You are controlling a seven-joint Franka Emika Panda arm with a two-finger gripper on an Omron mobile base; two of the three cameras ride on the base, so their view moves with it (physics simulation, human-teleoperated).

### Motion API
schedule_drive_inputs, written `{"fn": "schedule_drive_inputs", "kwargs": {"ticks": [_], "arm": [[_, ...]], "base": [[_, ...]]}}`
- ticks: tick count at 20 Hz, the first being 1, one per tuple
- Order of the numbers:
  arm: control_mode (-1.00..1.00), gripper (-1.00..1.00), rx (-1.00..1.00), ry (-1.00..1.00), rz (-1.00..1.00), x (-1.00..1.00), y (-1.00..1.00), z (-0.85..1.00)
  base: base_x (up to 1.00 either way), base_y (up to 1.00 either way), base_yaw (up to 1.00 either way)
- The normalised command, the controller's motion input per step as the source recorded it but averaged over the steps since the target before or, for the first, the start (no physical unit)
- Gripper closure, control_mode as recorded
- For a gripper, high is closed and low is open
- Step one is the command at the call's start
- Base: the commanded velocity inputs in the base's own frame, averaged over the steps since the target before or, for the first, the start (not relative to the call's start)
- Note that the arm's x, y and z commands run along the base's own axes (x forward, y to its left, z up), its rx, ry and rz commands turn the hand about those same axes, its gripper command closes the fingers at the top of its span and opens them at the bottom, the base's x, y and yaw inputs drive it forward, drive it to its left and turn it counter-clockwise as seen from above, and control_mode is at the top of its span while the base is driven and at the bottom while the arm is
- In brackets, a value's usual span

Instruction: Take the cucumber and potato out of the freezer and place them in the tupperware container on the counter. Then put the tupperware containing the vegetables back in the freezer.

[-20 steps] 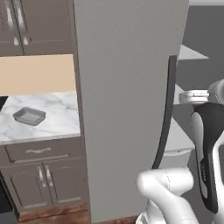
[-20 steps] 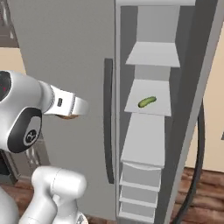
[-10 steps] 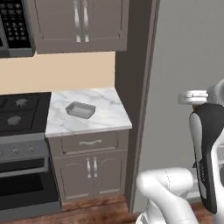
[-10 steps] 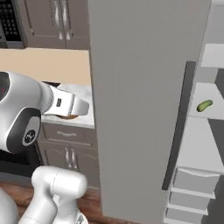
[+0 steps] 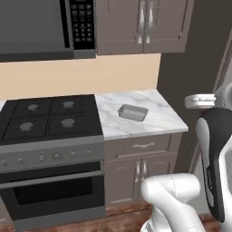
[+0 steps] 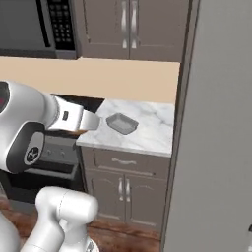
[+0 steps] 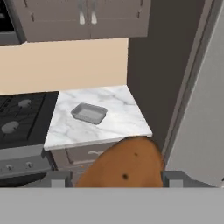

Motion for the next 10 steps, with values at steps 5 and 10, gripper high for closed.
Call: {"fn": "schedule_drive_inputs", "kwargs": {"ticks": [5,10], "arm": [[1.00,1.00,0.00,0.00,0.00,0.00,0.00,0.00],[1.00,1.00,0.00,0.00,0.00,0.00,0.00,0.00]], "base": [[0.99,0.50,0.00],[0.77,0.16,0.00]]}}
